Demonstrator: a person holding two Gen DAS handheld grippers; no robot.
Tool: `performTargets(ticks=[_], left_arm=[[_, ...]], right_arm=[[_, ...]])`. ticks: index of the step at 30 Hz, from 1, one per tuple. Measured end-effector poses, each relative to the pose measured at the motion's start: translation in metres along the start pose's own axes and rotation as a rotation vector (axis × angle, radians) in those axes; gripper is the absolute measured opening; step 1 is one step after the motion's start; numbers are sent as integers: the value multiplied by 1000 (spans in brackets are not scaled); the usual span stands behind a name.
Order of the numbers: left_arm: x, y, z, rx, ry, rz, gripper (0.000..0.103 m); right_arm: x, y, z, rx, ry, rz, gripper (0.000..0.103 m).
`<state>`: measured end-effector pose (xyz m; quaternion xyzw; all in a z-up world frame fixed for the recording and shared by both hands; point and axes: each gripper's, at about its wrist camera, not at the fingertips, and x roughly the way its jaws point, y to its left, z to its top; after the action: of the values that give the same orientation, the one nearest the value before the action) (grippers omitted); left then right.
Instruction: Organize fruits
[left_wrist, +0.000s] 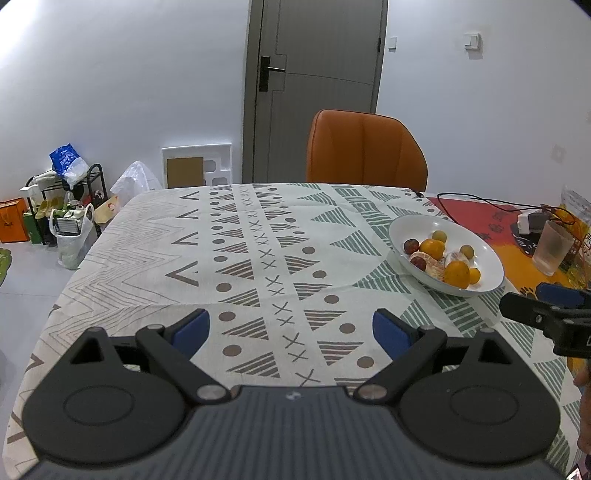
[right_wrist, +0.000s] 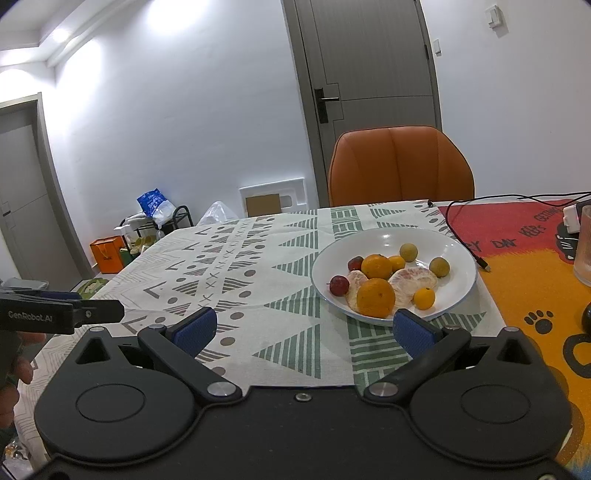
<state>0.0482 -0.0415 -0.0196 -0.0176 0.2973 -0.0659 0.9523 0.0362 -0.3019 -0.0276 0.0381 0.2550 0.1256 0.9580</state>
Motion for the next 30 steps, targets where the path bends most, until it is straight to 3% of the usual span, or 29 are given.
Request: performTargets(ticks=[30], left_arm=[[0,-12,2,35,-15,-10,94]], right_arm=[[5,-6,-4,19,17,-9,103]])
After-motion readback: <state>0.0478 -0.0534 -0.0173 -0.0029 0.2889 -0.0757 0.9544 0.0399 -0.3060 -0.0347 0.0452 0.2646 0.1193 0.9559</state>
